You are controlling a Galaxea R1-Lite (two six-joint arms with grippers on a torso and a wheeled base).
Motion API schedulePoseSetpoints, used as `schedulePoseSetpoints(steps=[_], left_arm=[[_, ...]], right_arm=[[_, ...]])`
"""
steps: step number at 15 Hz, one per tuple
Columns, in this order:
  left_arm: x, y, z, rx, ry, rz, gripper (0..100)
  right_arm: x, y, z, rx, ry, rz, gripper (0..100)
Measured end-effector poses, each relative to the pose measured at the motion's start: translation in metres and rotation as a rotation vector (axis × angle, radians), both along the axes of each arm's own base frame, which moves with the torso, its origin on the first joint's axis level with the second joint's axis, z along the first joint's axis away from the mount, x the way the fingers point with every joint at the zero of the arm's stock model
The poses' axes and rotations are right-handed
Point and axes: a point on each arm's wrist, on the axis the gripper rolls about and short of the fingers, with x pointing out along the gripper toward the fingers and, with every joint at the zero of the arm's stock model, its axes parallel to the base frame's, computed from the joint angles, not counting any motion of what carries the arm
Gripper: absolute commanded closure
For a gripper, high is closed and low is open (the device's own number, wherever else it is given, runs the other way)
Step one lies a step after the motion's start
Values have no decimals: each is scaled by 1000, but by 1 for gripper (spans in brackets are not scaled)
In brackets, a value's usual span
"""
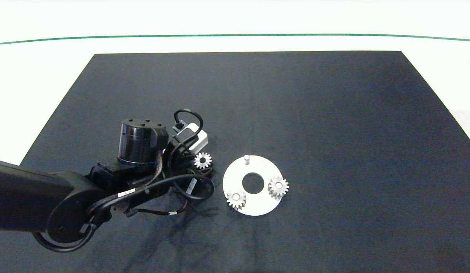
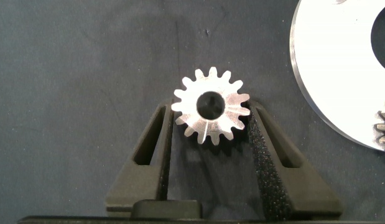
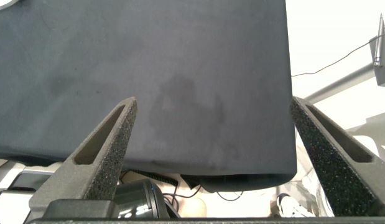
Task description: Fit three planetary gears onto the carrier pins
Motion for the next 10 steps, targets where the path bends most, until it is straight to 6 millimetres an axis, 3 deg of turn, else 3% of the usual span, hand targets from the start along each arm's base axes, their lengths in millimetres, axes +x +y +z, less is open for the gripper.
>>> schedulePoseSetpoints(steps=[10], left_arm=[[3, -1, 0, 0, 0, 2, 83]], right_arm=[[1, 0, -1, 0, 5, 0, 0]])
